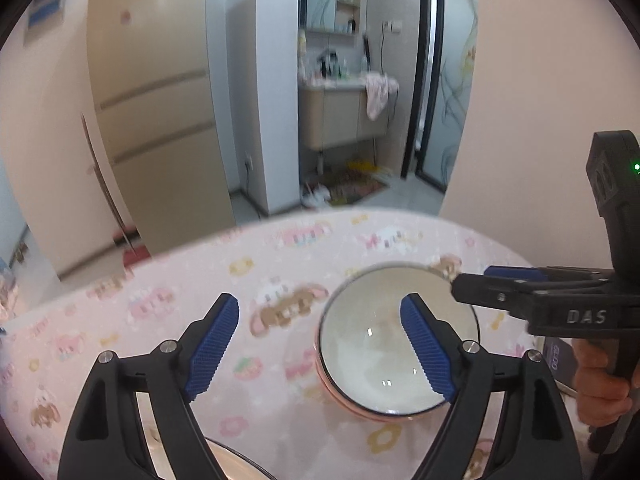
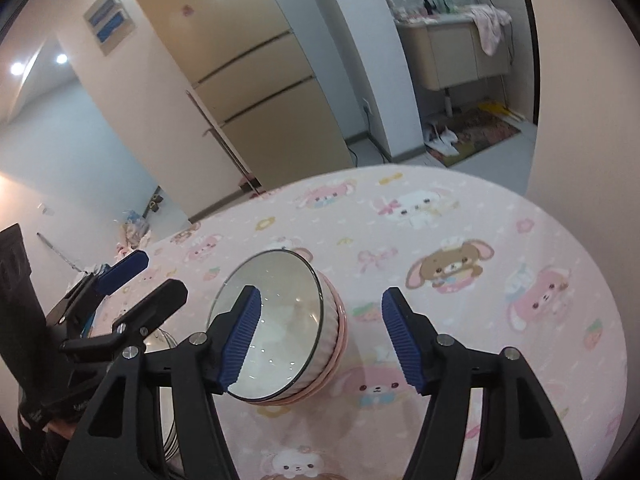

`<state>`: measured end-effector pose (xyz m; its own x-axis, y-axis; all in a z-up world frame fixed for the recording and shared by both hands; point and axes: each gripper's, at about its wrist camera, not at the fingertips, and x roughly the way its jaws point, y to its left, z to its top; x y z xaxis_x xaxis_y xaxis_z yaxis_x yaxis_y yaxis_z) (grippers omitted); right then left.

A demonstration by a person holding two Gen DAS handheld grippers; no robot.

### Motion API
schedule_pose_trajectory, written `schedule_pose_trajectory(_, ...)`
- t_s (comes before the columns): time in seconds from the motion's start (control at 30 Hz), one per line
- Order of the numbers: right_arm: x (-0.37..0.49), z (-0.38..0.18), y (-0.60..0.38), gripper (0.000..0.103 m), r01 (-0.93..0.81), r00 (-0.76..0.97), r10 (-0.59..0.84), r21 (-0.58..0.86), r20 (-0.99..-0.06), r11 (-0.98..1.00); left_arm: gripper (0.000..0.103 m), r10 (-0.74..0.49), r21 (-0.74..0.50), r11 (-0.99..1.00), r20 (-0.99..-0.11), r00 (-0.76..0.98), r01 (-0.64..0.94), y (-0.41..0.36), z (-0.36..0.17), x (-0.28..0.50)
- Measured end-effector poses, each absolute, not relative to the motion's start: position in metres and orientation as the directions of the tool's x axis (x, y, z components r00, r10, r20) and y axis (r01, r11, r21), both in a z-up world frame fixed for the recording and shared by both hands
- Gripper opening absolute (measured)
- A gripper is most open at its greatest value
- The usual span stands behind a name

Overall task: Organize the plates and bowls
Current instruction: 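Close the left tool on the rim of the stacked bowls and lift, then carry the stacked bowls with the left tool over the plate stack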

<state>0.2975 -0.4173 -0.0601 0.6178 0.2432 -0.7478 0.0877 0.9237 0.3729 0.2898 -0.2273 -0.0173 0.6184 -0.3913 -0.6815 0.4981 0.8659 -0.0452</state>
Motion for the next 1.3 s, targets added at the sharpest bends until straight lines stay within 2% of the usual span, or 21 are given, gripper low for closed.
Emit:
schedule_pose_trajectory(0.1, 0.306, -0.081, -0.421, 0.062, 0.176, 0.548, 0.234, 0.384, -0.803, 0.907, 0.087, -0.342, -0.118, 0.878, -0.833, 0.435, 0.464, -0.236, -0.044, 0.313)
schedule_pose_trajectory(0.2, 0.308, -0.096, -0.435, 0.061, 0.229, 0.543, 0.295, 0.477, -0.786, 0.849, 0.087, -0.365, -0.221, 0.891, -0.868, 0.337, 0.397, -0.231, -0.059, 0.329)
schedule_pose_trajectory(0.27, 0.310, -0.106, -0.440, 0.060, 0.230, 0.520, 0.377, 0.551, -0.766, 0.802, 0.087, -0.426, -0.311, 0.871, -0.864, 0.268, 0.381, -0.228, -0.065, 0.337)
schedule_pose_trajectory(0.33, 0.313, -0.114, -0.438, 0.058, 0.227, 0.493, 0.428, 0.586, -0.758, 0.778, 0.087, -0.447, -0.349, 0.865, -0.862, 0.238, 0.359, -0.226, -0.071, 0.340)
schedule_pose_trajectory(0.37, 0.314, -0.117, -0.437, 0.058, 0.226, 0.484, 0.437, 0.591, -0.758, 0.775, 0.085, -0.450, -0.359, 0.865, -0.865, 0.224, 0.351, -0.227, -0.075, 0.341)
schedule_pose_trajectory(0.5, 0.314, -0.126, -0.437, 0.055, 0.241, 0.479, 0.461, 0.617, -0.747, 0.749, 0.056, -0.465, -0.405, 0.855, -0.875, 0.133, 0.324, -0.234, -0.090, 0.344)
schedule_pose_trajectory(0.57, 0.315, -0.131, -0.439, 0.053, 0.251, 0.470, 0.479, 0.632, -0.741, 0.733, 0.050, -0.469, -0.420, 0.853, -0.877, 0.105, 0.308, -0.236, -0.097, 0.345)
schedule_pose_trajectory(0.83, 0.311, -0.151, -0.436, 0.041, 0.316, 0.468, 0.535, 0.699, -0.703, 0.642, 0.050, -0.517, -0.483, 0.838, -0.851, 0.089, 0.254, -0.232, -0.104, 0.351)
schedule_pose_trajectory(1.0, 0.309, -0.165, -0.435, 0.040, 0.357, 0.462, 0.566, 0.728, -0.682, 0.585, 0.055, -0.607, -0.602, 0.792, -0.794, 0.028, 0.108, -0.220, -0.122, 0.353)
schedule_pose_trajectory(1.3, 0.305, -0.175, -0.439, 0.041, 0.363, 0.524, 0.576, 0.776, -0.627, 0.515, 0.054, -0.605, -0.587, 0.792, -0.792, 0.084, 0.166, -0.223, -0.117, 0.343)
